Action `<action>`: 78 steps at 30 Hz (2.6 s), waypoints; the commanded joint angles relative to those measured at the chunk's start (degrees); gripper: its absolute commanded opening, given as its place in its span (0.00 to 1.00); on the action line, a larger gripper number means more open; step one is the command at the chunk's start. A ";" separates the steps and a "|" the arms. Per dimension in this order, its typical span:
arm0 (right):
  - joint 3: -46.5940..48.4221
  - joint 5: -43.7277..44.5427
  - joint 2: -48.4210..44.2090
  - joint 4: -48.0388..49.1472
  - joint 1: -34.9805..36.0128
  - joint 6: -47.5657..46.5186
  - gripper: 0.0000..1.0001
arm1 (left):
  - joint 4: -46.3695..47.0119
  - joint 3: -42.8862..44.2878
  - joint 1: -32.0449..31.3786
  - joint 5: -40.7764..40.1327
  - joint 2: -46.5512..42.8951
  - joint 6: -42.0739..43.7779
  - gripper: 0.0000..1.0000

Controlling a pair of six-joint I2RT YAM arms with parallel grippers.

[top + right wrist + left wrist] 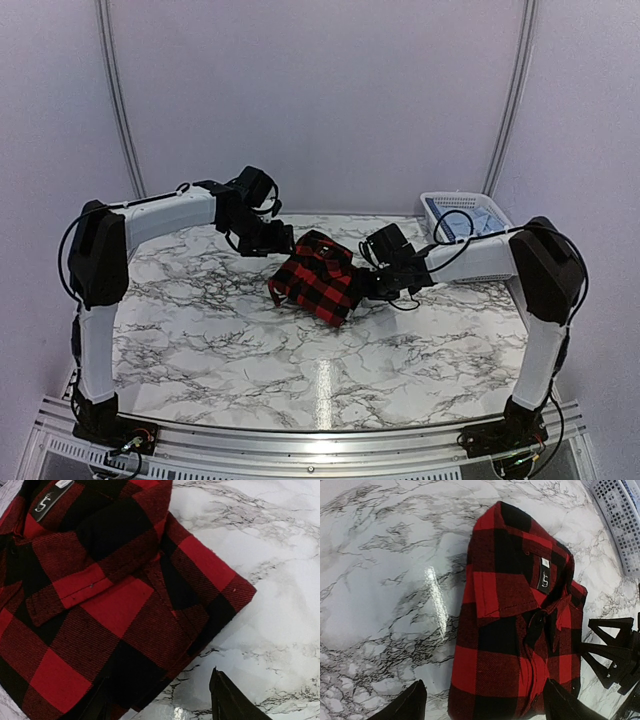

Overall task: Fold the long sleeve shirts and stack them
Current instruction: Turn over the square-folded shirt at the center of the board, then smooth out the square-folded shirt at the center of the board.

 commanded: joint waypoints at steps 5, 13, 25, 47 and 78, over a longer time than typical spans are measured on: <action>4.08 6.01 3.61 -1.12 0.42 1.25 0.62 | 2.86 0.65 -0.14 3.99 6.58 4.26 0.83; 7.21 9.73 7.88 -3.04 1.64 0.38 0.61 | 4.67 0.24 -1.11 3.06 8.81 4.00 0.81; 14.17 9.03 11.43 -5.80 4.29 -0.66 0.15 | 6.70 -1.76 -4.27 -1.33 8.56 -0.33 0.19; 10.57 -7.53 4.22 -10.85 -2.11 -11.61 0.03 | -2.45 -16.18 -8.01 -12.01 -14.48 -2.38 0.89; 12.12 6.93 5.87 -10.70 -2.98 -7.72 0.46 | 15.78 -21.53 5.74 3.09 -4.47 -7.03 0.61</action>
